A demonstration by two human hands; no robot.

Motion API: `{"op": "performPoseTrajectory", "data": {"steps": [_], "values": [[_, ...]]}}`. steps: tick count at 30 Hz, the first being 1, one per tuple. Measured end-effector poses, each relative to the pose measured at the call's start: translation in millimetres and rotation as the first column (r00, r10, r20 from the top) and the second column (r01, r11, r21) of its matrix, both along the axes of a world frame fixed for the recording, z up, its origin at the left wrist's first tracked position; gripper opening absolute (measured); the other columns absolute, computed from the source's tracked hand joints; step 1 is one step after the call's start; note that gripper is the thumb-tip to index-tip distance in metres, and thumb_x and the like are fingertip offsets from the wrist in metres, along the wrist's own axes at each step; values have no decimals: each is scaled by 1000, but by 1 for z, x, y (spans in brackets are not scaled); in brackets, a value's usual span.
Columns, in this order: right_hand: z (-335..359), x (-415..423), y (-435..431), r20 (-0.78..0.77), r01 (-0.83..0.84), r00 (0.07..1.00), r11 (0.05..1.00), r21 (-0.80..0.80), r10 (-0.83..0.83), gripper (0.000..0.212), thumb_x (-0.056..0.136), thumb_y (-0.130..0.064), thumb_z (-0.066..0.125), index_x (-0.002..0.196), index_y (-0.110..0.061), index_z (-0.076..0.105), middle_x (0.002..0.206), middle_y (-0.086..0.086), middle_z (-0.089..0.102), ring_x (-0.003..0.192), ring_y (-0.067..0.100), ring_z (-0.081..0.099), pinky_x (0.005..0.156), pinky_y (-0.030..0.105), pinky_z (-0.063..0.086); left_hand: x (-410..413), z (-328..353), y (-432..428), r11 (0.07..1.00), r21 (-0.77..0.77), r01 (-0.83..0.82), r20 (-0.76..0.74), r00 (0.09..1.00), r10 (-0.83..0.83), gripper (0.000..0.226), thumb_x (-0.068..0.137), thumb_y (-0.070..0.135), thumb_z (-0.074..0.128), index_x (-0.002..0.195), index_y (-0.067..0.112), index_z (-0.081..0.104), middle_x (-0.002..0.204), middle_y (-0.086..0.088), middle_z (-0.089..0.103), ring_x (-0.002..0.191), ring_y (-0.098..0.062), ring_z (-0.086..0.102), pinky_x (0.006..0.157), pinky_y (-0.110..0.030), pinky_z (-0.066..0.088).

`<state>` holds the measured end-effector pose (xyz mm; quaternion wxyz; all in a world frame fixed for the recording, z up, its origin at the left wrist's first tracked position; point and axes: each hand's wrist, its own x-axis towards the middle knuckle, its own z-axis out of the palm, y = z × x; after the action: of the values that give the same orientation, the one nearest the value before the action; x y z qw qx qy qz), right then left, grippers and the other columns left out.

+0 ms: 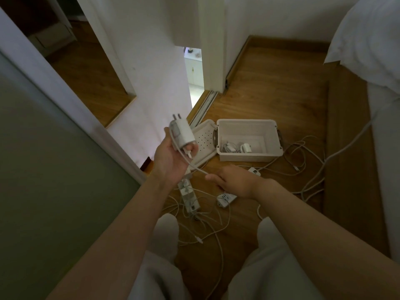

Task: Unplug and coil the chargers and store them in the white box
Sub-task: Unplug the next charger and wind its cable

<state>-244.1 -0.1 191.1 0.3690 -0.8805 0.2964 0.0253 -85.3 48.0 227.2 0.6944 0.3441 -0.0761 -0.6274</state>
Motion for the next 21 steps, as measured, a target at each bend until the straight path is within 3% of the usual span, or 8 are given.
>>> {"op": "performPoseTrajectory", "data": {"steps": [2,4,8,11,14,16,18,21], "values": [[1,3,3,-11,-27,1000,999,-45,27,50,99,-43,28,61,-19,48,58,-3,49,52,9,45,56,24,35,6,-1,0,997,-32,-65,-82,995,63,36,102,37,30,106,10,53,82,-9,54,60,-11,45,45,-19,49],[2,3,4,-5,-12,1000,998,-57,12,49,99,-45,28,60,-22,48,58,-2,48,52,9,44,58,27,35,9,-2,2,998,-57,-10,-76,997,5,37,102,38,27,100,12,53,73,-6,55,49,-9,47,39,-15,42],[2,-4,-4,13,82,997,997,-8,-82,42,96,-47,39,57,-31,43,56,-7,45,50,7,41,53,21,33,7,3,6,965,34,260,262,930,-259,45,98,44,26,95,12,57,65,-5,52,37,-6,38,32,-16,25],[-3,-7,-13,78,174,982,985,-9,-172,44,89,-50,50,59,-19,42,55,-5,40,49,10,38,51,21,30,12,7,9,919,133,370,548,745,-379,44,88,50,36,97,13,58,65,-12,42,37,-9,32,34,-18,19],[-3,-8,-17,121,220,967,975,35,-223,43,86,-50,53,65,-14,47,56,-1,41,51,13,38,51,23,32,19,8,12,883,261,390,790,440,-427,37,90,50,37,97,20,57,74,-17,48,46,-18,38,36,-18,25],[1,-4,-17,125,244,963,970,-21,-239,46,84,-53,54,70,-9,53,59,3,48,53,15,44,53,25,37,22,8,13,874,316,369,841,316,-438,31,89,48,40,93,22,57,73,-8,55,48,-12,47,37,-17,31],[6,-1,-17,113,261,964,943,-207,-242,52,83,-59,52,73,-9,58,63,4,55,56,15,50,54,25,40,23,7,14,872,340,351,863,252,-438,24,92,39,44,90,19,56,73,-1,58,47,-5,50,37,-15,34],[15,-8,-20,82,284,958,888,-362,-274,45,86,-59,47,64,-20,53,60,-5,51,54,7,46,49,21,31,32,3,15,871,396,291,881,146,-450,21,96,29,46,93,11,56,80,-2,58,47,1,55,39,-9,36]]}}
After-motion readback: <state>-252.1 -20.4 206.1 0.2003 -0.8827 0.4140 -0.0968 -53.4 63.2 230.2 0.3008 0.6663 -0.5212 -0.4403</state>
